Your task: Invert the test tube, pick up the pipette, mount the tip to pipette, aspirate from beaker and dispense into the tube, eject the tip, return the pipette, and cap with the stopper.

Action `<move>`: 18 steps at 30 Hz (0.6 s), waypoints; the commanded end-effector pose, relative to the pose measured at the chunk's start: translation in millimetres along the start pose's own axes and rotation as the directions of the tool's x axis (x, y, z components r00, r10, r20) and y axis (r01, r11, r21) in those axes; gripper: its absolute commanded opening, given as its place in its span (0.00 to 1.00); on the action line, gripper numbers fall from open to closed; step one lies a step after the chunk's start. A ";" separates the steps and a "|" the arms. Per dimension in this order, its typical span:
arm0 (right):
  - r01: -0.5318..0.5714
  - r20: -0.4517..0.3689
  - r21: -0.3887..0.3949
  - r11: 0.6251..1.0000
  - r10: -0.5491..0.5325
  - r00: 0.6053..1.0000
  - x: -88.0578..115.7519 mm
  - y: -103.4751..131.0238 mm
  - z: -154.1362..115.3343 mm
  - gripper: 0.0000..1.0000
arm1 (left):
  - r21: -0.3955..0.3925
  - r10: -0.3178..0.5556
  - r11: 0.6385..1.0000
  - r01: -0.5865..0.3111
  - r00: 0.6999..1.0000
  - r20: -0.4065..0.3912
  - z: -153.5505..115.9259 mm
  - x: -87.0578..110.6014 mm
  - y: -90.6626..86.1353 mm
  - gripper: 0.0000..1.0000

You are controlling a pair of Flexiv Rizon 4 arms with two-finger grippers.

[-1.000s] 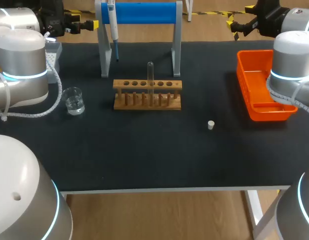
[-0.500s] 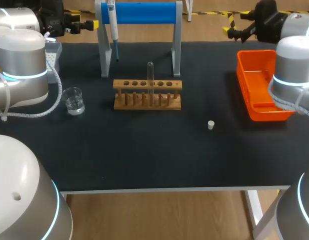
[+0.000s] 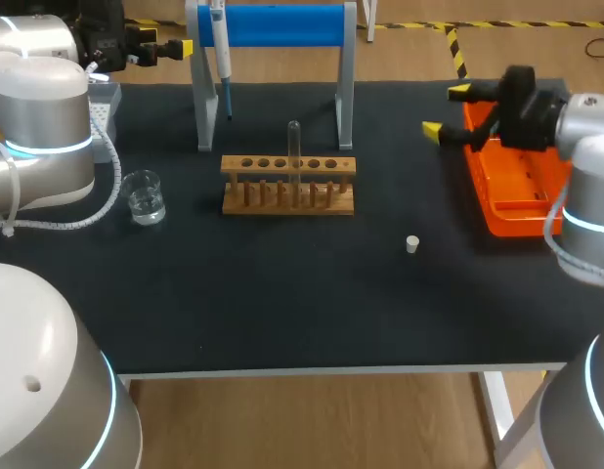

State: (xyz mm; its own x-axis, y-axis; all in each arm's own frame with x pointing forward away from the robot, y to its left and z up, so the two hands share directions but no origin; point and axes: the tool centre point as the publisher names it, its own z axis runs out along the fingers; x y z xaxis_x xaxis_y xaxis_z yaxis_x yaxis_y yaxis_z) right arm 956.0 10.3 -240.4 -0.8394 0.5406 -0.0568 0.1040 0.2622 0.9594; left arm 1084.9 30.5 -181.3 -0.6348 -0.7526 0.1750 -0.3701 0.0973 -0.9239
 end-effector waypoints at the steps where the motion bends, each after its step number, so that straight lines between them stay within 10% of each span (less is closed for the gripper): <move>1: 0.012 -0.030 -0.064 0.998 -0.014 0.999 26.8 -9.3 -10.5 1.00 | 0.002 0.001 1.000 -0.001 1.000 0.001 0.2 0.1 0.7 1.00; 18: 0.022 -0.178 -0.077 0.997 -0.035 0.983 133.3 -31.3 24.7 1.00 | 0.002 0.001 1.000 -0.001 1.000 0.001 0.2 0.1 0.7 1.00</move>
State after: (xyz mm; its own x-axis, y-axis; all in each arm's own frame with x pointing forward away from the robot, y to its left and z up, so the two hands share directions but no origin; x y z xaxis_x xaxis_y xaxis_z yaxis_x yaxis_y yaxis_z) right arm 858.8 83.9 -278.3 -0.9295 0.3672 -0.0336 0.0490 0.2132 0.9758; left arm 1084.9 30.4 -181.3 -0.6349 -0.7525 0.1750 -0.3701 0.0974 -0.9239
